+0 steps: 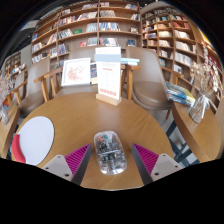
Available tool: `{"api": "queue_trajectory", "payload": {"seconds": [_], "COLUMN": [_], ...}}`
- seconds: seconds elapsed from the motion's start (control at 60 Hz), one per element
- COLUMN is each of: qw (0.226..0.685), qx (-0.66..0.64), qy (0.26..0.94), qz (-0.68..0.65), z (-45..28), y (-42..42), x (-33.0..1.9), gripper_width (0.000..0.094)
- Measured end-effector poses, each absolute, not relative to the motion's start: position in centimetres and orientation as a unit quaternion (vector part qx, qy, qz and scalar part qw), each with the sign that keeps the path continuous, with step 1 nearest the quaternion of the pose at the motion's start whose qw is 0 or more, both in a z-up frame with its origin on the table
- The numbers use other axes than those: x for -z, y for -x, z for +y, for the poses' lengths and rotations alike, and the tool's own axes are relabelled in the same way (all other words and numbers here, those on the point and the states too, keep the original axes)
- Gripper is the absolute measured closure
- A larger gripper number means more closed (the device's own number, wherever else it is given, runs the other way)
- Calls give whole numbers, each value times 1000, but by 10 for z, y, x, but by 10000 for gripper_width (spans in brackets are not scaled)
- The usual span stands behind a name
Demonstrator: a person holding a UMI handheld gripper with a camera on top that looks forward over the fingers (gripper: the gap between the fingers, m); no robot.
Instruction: Arrange mouse
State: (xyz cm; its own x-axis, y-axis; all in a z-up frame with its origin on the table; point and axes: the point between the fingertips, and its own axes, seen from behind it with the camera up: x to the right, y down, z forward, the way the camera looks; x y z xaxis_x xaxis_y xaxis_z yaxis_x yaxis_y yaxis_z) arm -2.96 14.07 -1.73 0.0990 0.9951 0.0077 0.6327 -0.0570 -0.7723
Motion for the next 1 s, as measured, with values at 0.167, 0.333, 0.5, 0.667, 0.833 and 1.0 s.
{"api": "queue_trajectory", "payload": {"seconds": [0.167, 0.333, 0.5, 0.667, 0.833, 1.0], "qw": [319, 332, 351, 320, 302, 292], "qx": [-266, -302, -350, -374, -343, -307], "qy": [679, 675, 628, 605, 603, 617], "qz": [-606, -586, -600, -626, -654, -663], "z": [147, 126, 42, -73, -138, -149], "y": [29, 27, 35, 50, 55, 51], "x": [16, -48, -135, -126, -51, 5], "gripper_width": [482, 501, 501, 502, 503, 504]}}
